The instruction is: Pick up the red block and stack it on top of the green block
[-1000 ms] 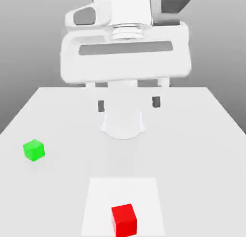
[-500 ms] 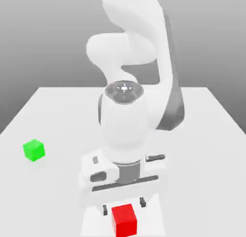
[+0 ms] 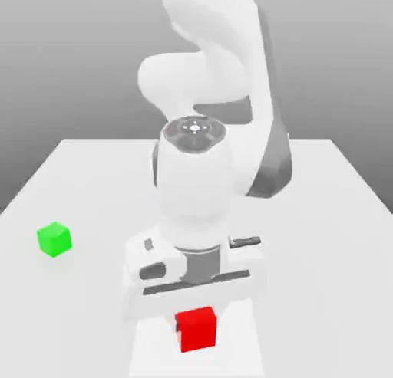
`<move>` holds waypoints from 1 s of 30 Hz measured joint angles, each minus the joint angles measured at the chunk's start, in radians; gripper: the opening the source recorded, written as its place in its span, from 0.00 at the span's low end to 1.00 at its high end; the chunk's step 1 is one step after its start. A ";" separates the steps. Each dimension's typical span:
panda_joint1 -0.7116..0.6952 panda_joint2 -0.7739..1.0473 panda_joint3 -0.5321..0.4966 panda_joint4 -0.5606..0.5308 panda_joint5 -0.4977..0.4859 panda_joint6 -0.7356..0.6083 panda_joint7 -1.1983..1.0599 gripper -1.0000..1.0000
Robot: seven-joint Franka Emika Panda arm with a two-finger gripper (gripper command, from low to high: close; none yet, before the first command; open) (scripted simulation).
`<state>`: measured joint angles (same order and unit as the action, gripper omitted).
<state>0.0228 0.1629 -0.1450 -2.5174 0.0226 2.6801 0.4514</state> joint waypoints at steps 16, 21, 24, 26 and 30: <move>-0.491 -0.303 -0.312 -0.272 -0.194 -0.019 -0.255 0.00; -0.578 -0.332 -0.402 -0.334 -0.222 0.017 -0.326 0.00; -0.547 -0.238 -0.417 -0.335 -0.114 0.107 -0.406 0.00; -0.536 -0.163 -0.397 -0.334 0.003 0.170 -0.489 0.00; -0.556 -0.100 -0.349 -0.331 0.117 0.221 -0.570 1.00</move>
